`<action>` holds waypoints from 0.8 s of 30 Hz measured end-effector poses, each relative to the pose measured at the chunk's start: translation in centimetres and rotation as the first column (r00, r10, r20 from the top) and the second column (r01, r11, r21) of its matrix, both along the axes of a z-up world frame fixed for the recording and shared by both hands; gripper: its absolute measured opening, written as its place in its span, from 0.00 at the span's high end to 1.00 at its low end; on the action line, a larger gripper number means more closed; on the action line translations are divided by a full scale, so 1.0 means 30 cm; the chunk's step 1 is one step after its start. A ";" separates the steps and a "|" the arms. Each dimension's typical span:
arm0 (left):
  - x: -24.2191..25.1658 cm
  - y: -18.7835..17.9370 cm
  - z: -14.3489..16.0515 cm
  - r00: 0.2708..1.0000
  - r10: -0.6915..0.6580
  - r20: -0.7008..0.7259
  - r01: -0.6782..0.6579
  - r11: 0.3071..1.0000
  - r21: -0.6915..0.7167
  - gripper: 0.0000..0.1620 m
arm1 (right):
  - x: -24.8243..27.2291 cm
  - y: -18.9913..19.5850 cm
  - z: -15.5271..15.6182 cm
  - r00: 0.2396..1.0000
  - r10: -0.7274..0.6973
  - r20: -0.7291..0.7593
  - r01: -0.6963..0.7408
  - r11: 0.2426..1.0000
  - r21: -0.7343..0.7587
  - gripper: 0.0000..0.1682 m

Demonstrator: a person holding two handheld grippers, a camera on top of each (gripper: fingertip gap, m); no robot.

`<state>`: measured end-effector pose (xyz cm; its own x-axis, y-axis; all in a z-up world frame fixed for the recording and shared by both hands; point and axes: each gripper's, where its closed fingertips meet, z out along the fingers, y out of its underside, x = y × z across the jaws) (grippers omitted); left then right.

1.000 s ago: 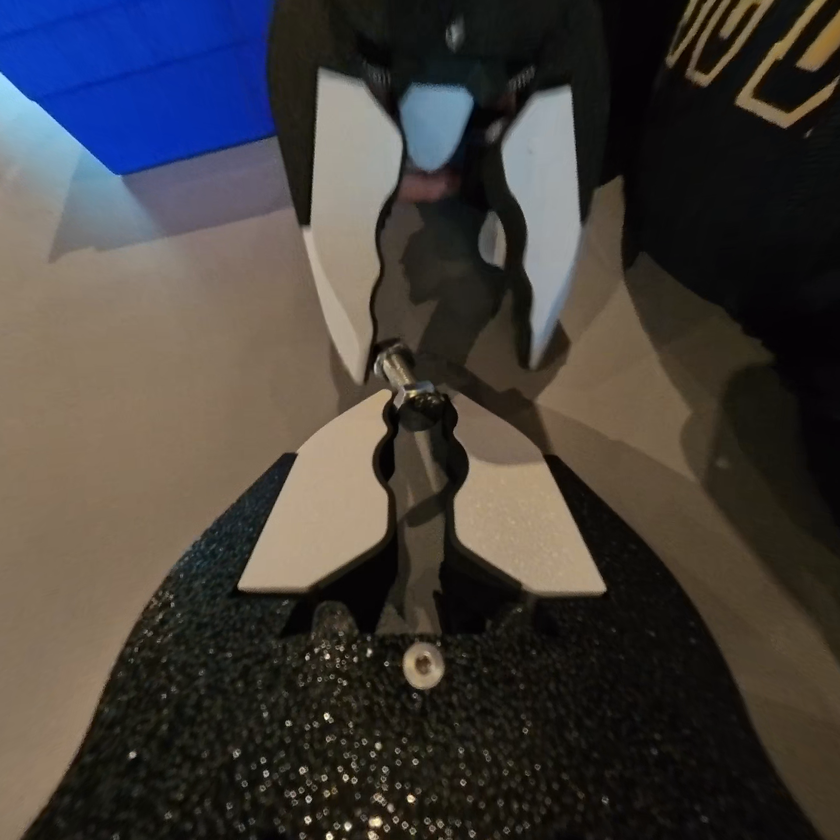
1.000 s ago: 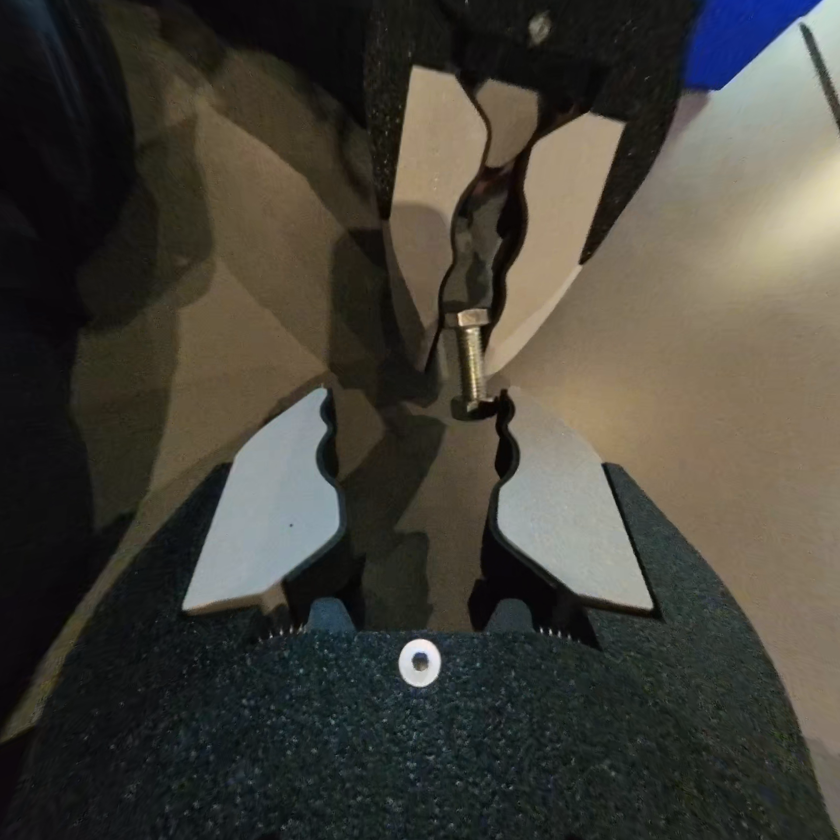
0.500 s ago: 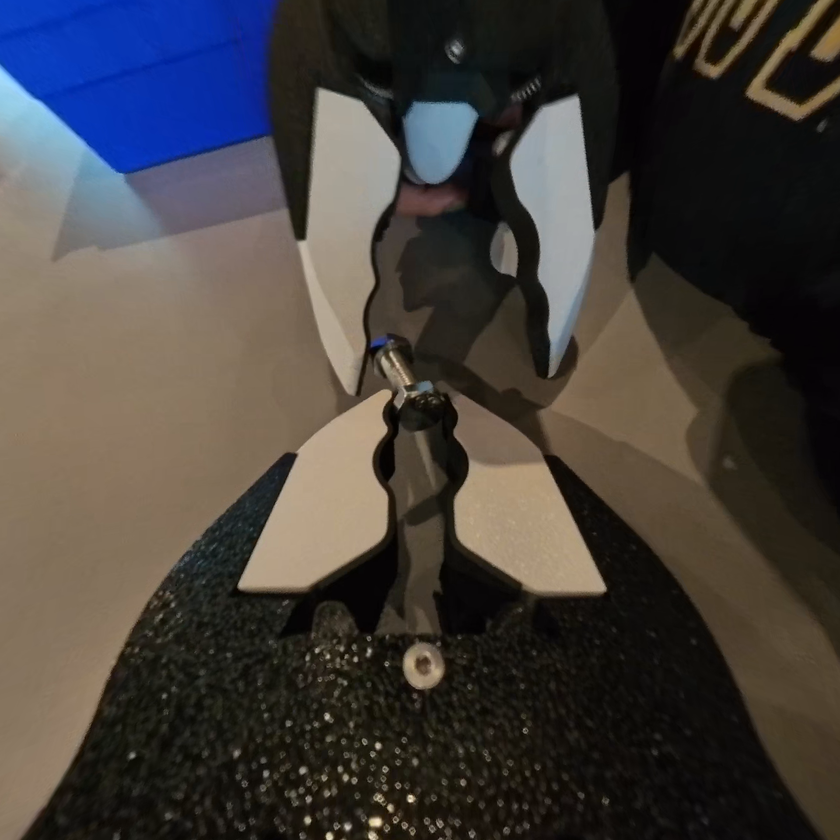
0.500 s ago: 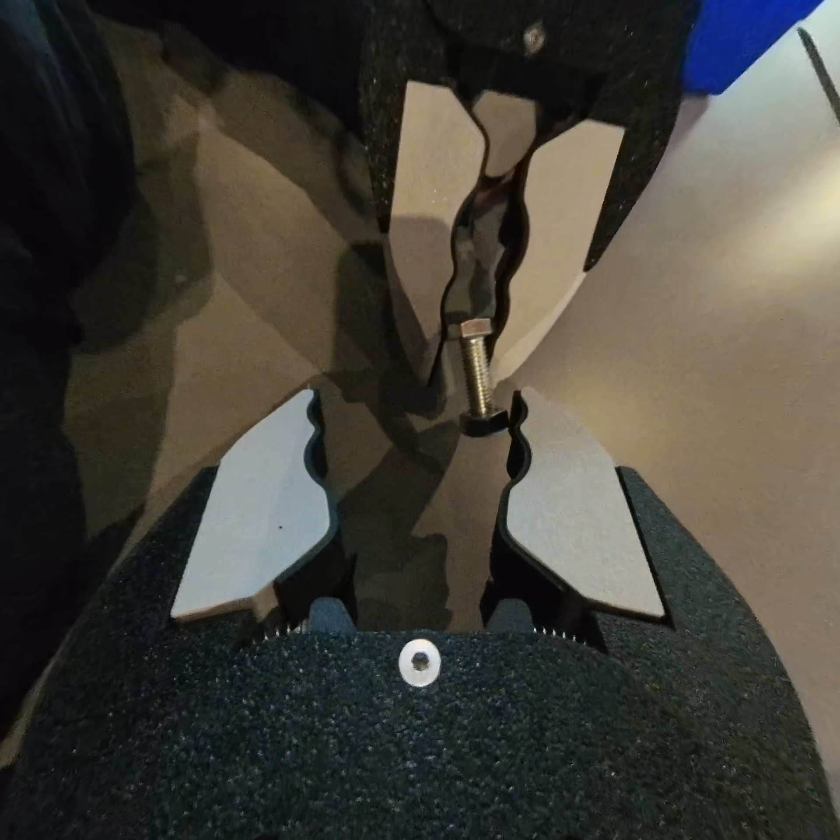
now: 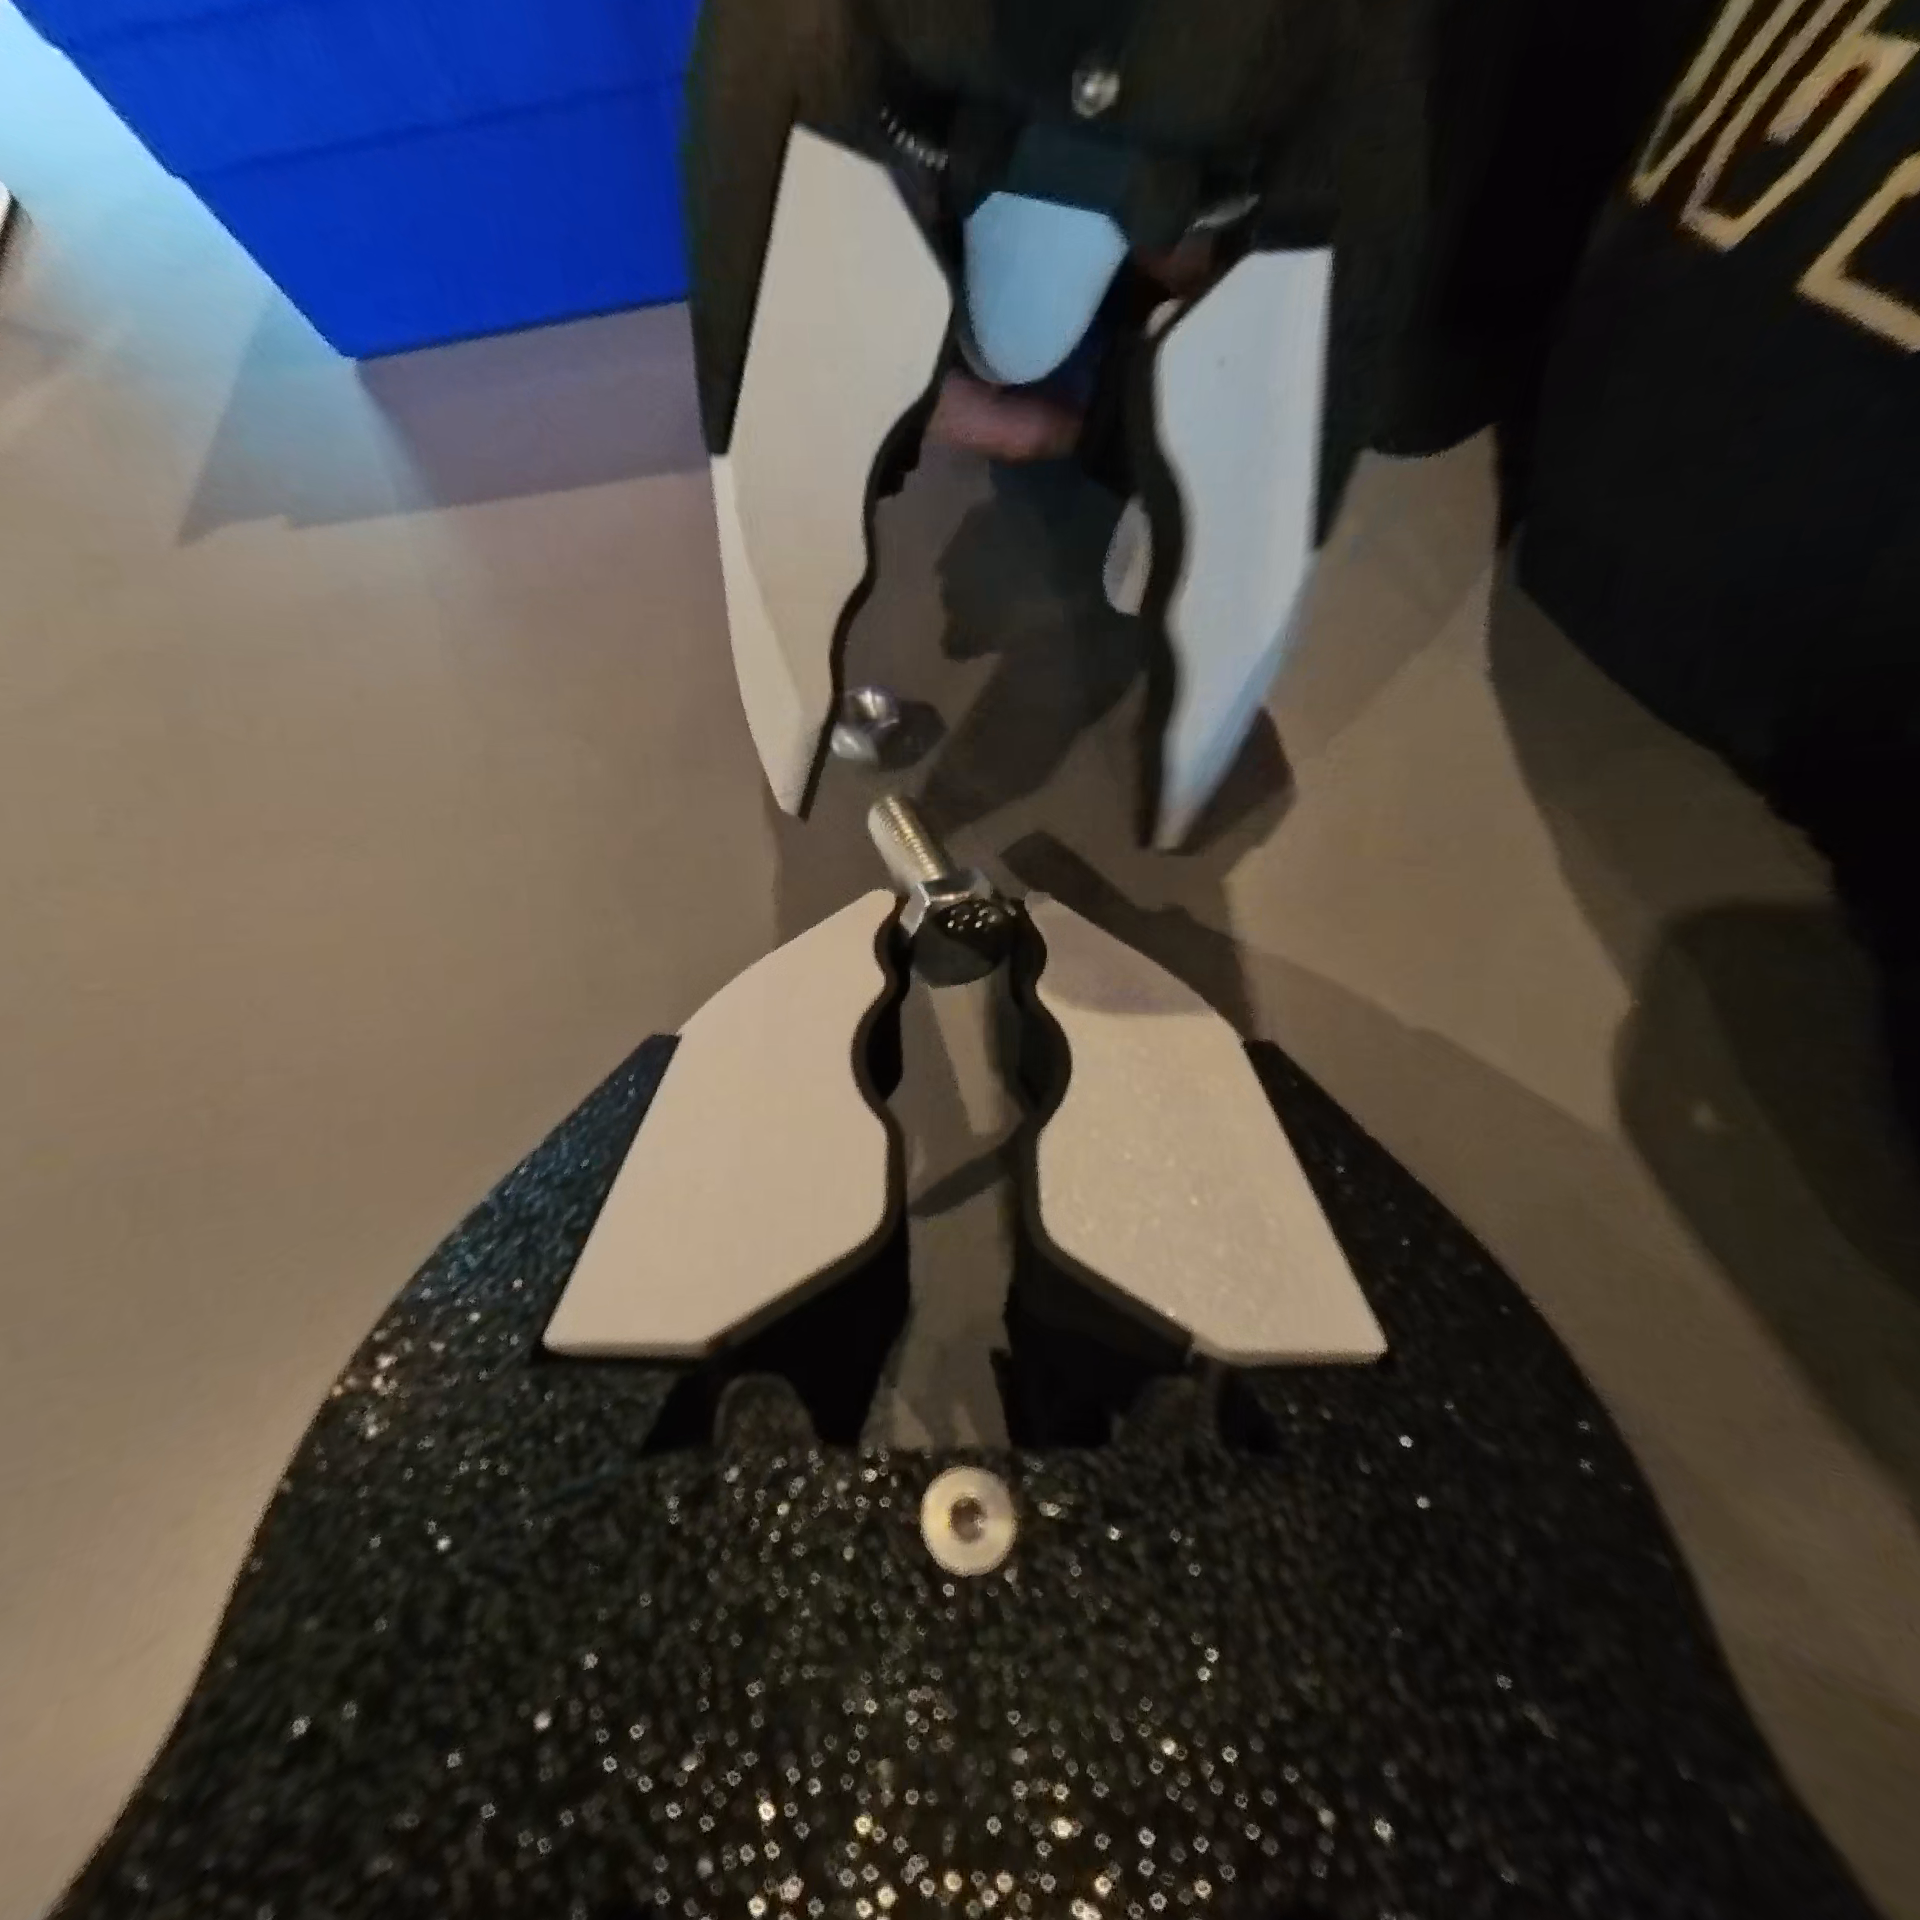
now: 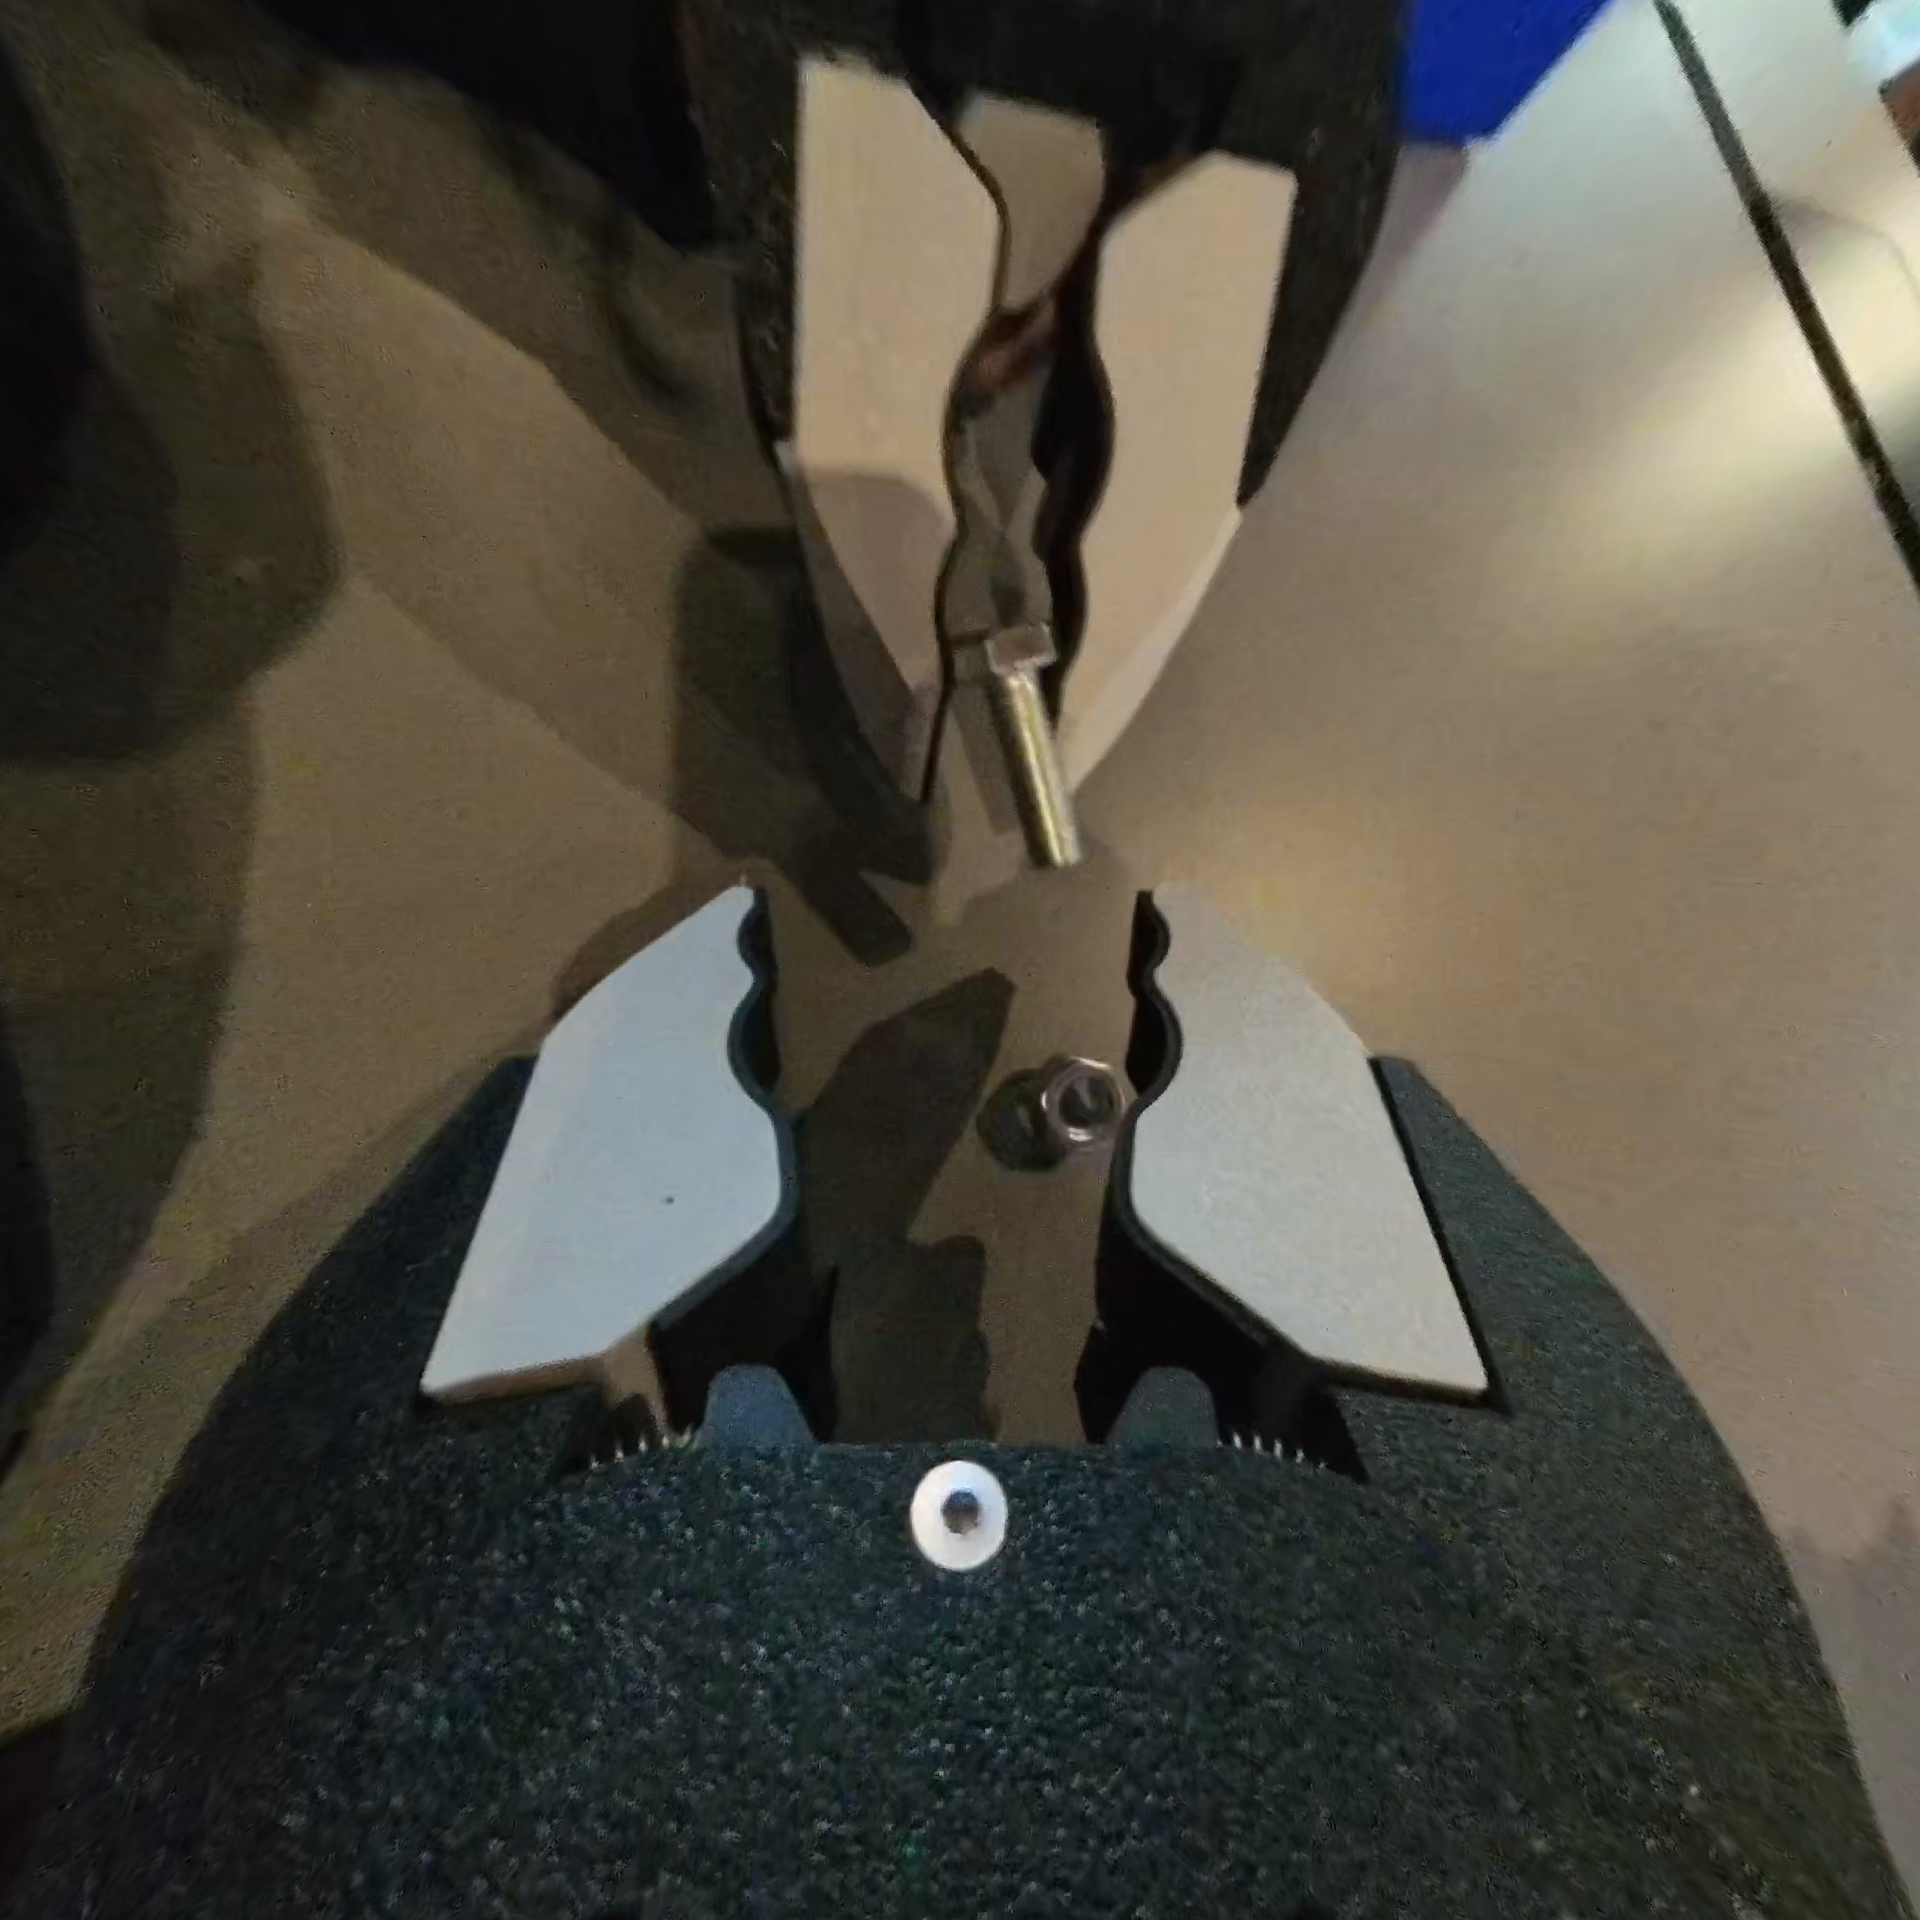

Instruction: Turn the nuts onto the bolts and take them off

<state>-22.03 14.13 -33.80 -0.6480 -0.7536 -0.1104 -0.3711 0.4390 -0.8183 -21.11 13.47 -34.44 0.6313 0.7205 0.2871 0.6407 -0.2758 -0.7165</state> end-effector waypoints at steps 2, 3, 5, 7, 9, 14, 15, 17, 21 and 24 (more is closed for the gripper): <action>0.002 0.002 0.003 1.000 0.005 0.003 -0.005 1.000 -0.006 0.89 | 0.038 0.012 -0.006 0.998 -0.061 0.005 0.061 0.998 -0.018 0.66; 0.003 0.004 0.006 1.000 0.009 0.008 -0.009 1.000 -0.010 0.89 | 0.055 0.017 -0.005 0.996 -0.090 -0.002 0.090 0.996 -0.023 0.67; 0.006 0.008 0.015 0.999 0.022 0.028 -0.021 1.000 -0.015 0.89 | 0.084 0.031 0.008 0.989 -0.144 -0.017 0.144 0.990 -0.011 0.70; 0.011 0.017 0.028 0.997 0.045 0.058 -0.044 0.999 -0.021 0.89 | 0.102 0.038 0.020 0.982 -0.185 -0.046 0.185 0.983 -0.008 0.70; 0.016 0.029 0.043 0.994 0.071 0.087 -0.068 0.997 -0.037 0.89 | 0.112 0.034 0.028 0.973 -0.211 -0.090 0.208 0.977 -0.039 0.73; 0.020 0.046 0.074 0.989 0.101 0.109 -0.089 0.990 -0.105 0.89 | 0.166 0.006 0.018 0.950 -0.292 -0.109 0.275 0.950 -0.145 0.78; 0.019 0.047 0.076 0.989 0.101 0.109 -0.089 0.990 -0.112 0.89 | 0.167 -0.004 0.015 0.950 -0.290 -0.114 0.269 0.948 -0.170 0.79; 0.019 0.046 0.076 0.989 0.101 0.108 -0.088 0.990 -0.113 0.89 | 0.170 -0.023 0.003 0.951 -0.288 -0.112 0.260 0.942 -0.212 0.81; 0.019 0.041 0.065 0.991 0.091 0.097 -0.082 0.993 -0.088 0.89 | 0.196 -0.042 -0.027 0.950 -0.308 -0.056 0.287 0.927 -0.241 0.84; 0.019 0.038 0.061 0.992 0.086 0.093 -0.078 0.994 -0.080 0.89 | 0.192 -0.047 -0.037 0.950 -0.306 -0.055 0.282 0.923 -0.262 0.86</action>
<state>-21.47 15.26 -31.97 -0.5728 -0.8123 -0.1100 -0.3212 0.3459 -0.8816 -15.34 12.05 -35.56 0.8408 0.5386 0.0534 0.4375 -0.6182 -0.6530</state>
